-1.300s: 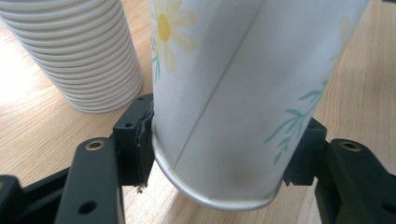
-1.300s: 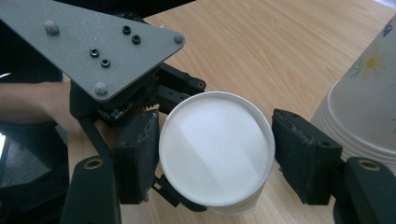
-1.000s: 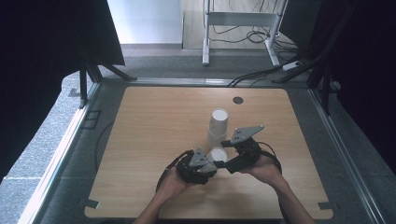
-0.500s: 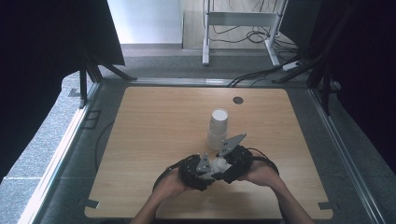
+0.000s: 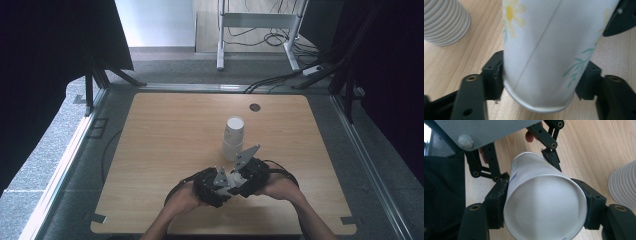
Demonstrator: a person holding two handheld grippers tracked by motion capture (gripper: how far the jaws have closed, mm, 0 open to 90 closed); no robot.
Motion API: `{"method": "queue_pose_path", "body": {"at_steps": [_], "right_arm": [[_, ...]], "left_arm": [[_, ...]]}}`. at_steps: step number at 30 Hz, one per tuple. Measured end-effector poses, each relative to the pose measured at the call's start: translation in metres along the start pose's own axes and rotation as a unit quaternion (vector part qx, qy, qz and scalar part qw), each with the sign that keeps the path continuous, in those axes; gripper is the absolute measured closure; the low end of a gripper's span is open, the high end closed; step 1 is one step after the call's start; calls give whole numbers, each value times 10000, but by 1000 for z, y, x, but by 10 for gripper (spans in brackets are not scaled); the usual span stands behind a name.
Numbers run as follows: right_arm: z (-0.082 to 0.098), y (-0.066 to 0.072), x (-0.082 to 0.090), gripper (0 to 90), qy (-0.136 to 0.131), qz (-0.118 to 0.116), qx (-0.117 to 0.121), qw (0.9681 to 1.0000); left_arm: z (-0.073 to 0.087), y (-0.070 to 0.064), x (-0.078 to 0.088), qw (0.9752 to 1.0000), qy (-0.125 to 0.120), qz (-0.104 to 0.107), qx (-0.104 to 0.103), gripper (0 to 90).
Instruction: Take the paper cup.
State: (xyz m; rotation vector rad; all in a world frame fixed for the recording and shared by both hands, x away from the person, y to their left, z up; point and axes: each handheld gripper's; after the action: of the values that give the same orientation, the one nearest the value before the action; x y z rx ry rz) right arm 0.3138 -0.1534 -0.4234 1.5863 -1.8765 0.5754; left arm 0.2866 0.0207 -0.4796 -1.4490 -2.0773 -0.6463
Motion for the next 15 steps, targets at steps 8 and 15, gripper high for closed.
{"method": "queue_pose_path", "body": {"at_steps": [8,15], "right_arm": [[-1,-4,16,367,-588,-42,-218,9980],[1,-8,26,366,-1066,-38,-262,9940]], "left_arm": [[0,12,13,9971,-627,154,409,91],[3,22,30,9875,-1358,356,712,90]]}}
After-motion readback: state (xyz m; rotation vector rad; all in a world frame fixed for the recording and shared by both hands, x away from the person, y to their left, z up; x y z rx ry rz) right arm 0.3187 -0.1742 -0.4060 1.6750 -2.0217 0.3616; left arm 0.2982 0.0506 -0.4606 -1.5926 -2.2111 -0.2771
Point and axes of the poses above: each handheld gripper's, and its own axes: x roughly backward along the jaws, z roughly out of its underside, y roughly to its left, and after that the axes turned 11 degrees about -y, right-handed
